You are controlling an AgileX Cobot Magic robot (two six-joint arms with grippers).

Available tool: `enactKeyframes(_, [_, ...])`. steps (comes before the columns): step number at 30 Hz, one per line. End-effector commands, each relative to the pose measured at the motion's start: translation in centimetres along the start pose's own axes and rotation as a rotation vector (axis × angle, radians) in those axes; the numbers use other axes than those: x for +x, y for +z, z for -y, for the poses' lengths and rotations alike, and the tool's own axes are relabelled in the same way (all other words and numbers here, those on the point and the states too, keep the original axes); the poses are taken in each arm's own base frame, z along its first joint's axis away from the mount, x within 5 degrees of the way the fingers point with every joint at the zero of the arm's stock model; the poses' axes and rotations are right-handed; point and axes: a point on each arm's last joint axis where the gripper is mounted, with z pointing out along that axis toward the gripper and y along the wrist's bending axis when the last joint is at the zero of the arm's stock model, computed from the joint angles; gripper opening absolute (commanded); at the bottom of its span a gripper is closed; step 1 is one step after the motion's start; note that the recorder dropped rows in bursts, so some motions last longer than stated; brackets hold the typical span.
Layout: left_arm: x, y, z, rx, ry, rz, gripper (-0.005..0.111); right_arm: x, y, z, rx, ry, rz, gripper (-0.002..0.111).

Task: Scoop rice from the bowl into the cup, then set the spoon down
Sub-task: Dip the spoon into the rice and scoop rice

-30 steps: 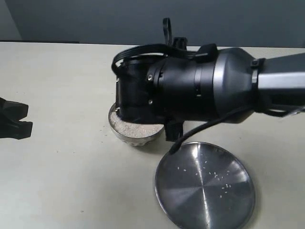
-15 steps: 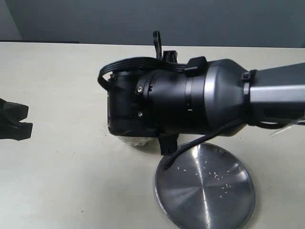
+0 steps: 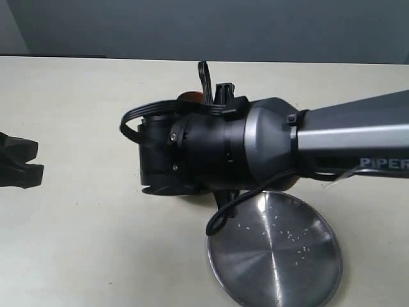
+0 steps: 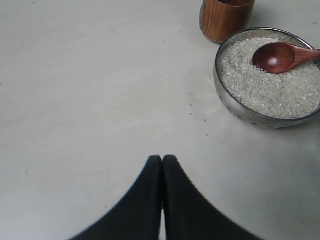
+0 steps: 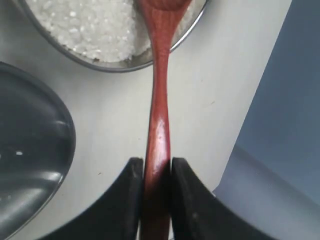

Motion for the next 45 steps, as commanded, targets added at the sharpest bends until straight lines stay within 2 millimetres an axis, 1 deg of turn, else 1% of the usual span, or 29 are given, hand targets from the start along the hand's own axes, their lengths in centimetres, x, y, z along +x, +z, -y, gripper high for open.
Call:
enactKeyframes(1, [-0.1, 0.0, 0.1, 0.004, -0.006, 0.005, 0.0, -0.2, -0.2, -0.1, -0.005, 0.016, 0.006, -0.001])
enactKeyframes(9, [-0.1, 0.0, 0.1, 0.004, -0.006, 0.005, 0.0, -0.4, -0.3, -0.5, -0.062, 0.062, 0.048, -0.001])
enactKeyframes(16, [-0.1, 0.0, 0.1, 0.004, -0.006, 0.005, 0.0, -0.2, -0.6, 0.0, -0.051, 0.151, 0.062, -0.001])
enactKeyframes(23, [0.0, 0.0, 0.1, 0.004, -0.004, 0.001, 0.0, 0.2, -1.2, 0.2, -0.09, 0.208, 0.091, -0.001])
enactKeyframes(27, [0.0, 0.0, 0.1, 0.005, -0.004, -0.001, 0.0, 0.1, -1.2, 0.1, -0.109, 0.23, 0.096, -0.001])
enactKeyframes(34, [0.0, 0.0, 0.1, 0.006, -0.004, -0.007, 0.0, 0.0, -1.2, 0.0, -0.124, 0.322, 0.104, -0.001])
enactKeyframes(41, [0.1, 0.0, 0.1, 0.007, -0.004, -0.011, 0.0, 0.7, -0.2, 0.6, -0.162, 0.404, 0.058, -0.001])
enactKeyframes(45, [0.1, 0.0, 0.1, 0.007, -0.004, -0.011, 0.0, 0.9, -0.6, 0.9, -0.179, 0.432, 0.091, -0.001])
